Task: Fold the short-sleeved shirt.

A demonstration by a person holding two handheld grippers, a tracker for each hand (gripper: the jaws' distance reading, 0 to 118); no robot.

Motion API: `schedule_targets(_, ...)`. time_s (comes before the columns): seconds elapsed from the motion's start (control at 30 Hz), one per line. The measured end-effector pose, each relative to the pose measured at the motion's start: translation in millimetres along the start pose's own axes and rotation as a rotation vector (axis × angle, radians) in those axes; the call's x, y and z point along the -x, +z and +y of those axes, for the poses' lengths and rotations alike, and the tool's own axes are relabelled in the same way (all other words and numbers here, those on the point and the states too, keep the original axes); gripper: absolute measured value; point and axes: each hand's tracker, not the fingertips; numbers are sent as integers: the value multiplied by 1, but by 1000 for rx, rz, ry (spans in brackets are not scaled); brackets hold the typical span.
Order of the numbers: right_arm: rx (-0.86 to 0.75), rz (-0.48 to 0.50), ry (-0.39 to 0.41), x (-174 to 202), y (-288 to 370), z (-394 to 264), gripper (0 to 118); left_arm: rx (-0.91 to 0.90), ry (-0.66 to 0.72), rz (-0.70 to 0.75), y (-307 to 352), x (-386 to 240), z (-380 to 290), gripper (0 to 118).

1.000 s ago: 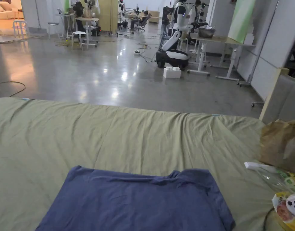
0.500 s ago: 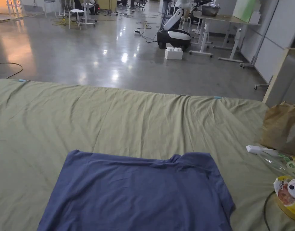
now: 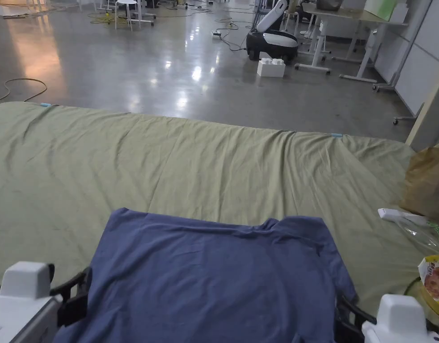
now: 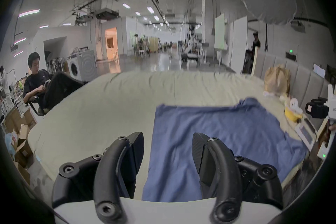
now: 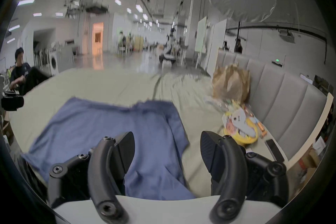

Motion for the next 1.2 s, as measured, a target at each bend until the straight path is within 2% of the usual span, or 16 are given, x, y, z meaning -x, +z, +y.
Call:
schedule_targets(0.03,-48,1,-5,4,1,4,73,-24,9,-2,1,-4,5,51)
schedule_targets(0.1,-112,11,-13,13,1,11,40,-65,21,-22,2,-11,14,24)
schedule_targets(0.13,-147,7,-12,17,1,14,20,-79,23,-29,1,-14,17,15)
schedule_targets(0.17,-183,3,-7,22,1,17,6,-98,18,-25,2,-19,20,15)
schedule_targets(0.23,-218,-26,-8,30,1,21,5,-128,14,-40,5,-25,24,5)
schedule_targets(0.27,-259,-38,13,33,2,26,2,-142,6,-57,5,-28,26,5)
schedule_targets(0.3,-224,-21,-36,35,-1,25,2,-152,-1,-56,6,-32,27,4)
schedule_targets(0.43,-249,-21,-38,41,-5,30,1,-155,-44,-58,5,-41,30,2)
schedule_targets(0.53,-247,-10,-38,42,-6,32,1,-129,-14,-69,4,-33,29,2)
schedule_targets(0.83,-183,14,-22,40,-12,22,1,142,15,-89,24,27,-10,2)
schedule_targets(1.03,-130,29,-27,42,-18,11,1,419,61,-103,39,58,-51,4)
schedule_targets(1.1,-115,34,-25,45,-20,9,1,495,57,-110,42,59,-62,20)
schedule_targets(1.2,-100,45,-24,48,-20,6,1,566,71,-123,40,59,-75,55)
